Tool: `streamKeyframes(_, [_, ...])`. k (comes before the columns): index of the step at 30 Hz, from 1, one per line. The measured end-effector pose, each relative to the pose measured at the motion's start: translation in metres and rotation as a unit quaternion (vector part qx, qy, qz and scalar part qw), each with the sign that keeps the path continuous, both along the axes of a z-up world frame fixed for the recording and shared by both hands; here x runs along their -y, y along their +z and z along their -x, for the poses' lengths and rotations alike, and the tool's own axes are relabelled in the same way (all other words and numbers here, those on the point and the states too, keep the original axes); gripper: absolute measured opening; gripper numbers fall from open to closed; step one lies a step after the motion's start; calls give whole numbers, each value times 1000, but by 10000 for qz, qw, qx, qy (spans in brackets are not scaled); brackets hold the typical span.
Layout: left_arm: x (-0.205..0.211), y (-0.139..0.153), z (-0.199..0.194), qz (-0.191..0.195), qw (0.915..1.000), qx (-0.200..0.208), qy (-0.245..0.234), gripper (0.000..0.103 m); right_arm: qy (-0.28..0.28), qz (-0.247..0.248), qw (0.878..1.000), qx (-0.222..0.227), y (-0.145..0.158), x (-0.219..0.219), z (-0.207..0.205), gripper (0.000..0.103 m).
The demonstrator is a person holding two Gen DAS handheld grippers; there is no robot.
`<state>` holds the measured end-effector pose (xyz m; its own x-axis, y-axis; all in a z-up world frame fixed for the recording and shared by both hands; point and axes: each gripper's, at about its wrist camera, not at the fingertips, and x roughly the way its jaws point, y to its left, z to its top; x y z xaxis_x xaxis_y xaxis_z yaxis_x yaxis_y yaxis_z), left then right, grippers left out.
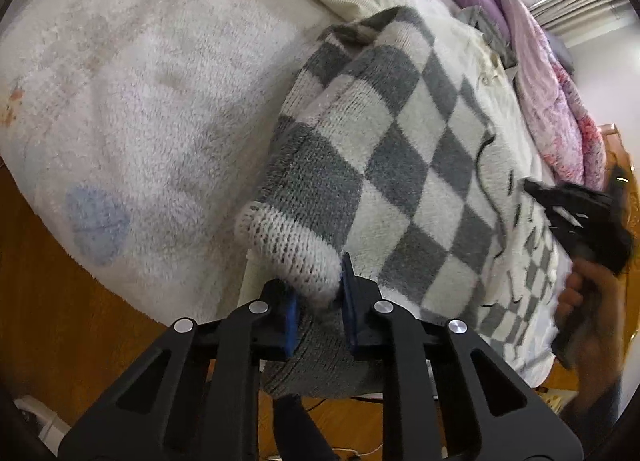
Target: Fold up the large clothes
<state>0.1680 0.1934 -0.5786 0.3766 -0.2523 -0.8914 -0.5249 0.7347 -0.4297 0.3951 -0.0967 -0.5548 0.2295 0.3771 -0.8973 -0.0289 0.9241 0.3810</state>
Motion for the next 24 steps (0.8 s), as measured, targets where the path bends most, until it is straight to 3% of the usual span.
streamKeyframes(3, [0,6,0,60,9999,124,-22,16,68,68,9997,-246,-29,-1,-10,0])
streamKeyframes(7, [-1,-1,-1,169,9998,41,43,16,132,28,9991,-407,-14,4,4,0])
streamKeyframes(11, [-9,-7,5,377,9991,69,172,17,253,-73,9965,-798,-8,17,77,0])
streamKeyframes(14, [-12,-8,4,491,9985,52,218,17,130,-233,9941,-1053,-25,27,116,0])
streamKeyframes(17, [-12,1,4,602,9978,177,192,16,196,-256,9965,-770,-34,28,125,0])
streamKeyframes(20, [-10,16,-1,756,9964,350,164,16,305,-173,9979,-536,-17,24,130,3])
streamKeyframes(23, [-9,27,-5,966,9941,480,136,16,668,-188,9976,-41,17,10,149,17])
streamKeyframes(24, [-8,29,-6,993,9938,490,116,16,872,-314,9956,159,31,1,160,27])
